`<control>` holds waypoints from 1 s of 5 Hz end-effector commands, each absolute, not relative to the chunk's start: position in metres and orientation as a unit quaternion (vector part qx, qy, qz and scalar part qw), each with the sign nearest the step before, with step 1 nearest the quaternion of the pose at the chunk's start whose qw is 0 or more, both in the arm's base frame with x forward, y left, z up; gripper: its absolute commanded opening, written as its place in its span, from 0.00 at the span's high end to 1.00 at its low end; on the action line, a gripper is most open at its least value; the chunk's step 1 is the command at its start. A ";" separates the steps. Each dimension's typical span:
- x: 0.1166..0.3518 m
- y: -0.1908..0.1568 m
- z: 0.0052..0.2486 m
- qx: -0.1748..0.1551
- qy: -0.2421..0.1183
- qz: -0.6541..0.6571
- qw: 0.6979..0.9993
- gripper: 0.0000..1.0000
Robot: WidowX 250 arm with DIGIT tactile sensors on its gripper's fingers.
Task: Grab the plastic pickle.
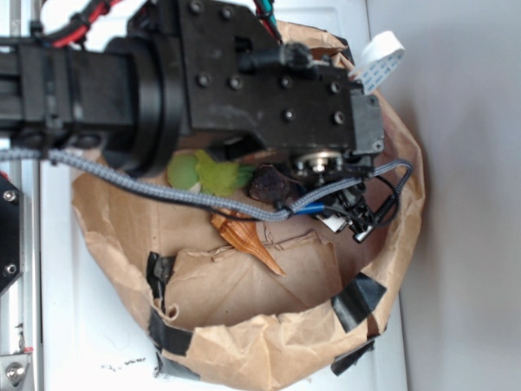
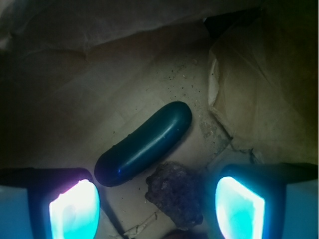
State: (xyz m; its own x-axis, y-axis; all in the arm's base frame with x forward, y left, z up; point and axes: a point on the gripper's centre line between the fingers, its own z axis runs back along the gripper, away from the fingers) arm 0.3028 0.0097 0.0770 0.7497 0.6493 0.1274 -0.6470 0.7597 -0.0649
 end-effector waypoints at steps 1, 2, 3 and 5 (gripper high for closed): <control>0.309 0.019 0.097 -0.044 -0.108 0.346 0.931 0.00; 0.306 0.021 0.094 -0.046 -0.121 0.348 0.928 0.00; 0.310 0.023 0.094 -0.055 -0.138 0.368 0.918 0.00; 0.335 0.034 0.086 -0.042 -0.151 0.426 0.891 0.00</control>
State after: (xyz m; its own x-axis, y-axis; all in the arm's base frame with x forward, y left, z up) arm 0.3272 0.0198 0.0677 0.6382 0.7453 0.1927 -0.7299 0.6654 -0.1562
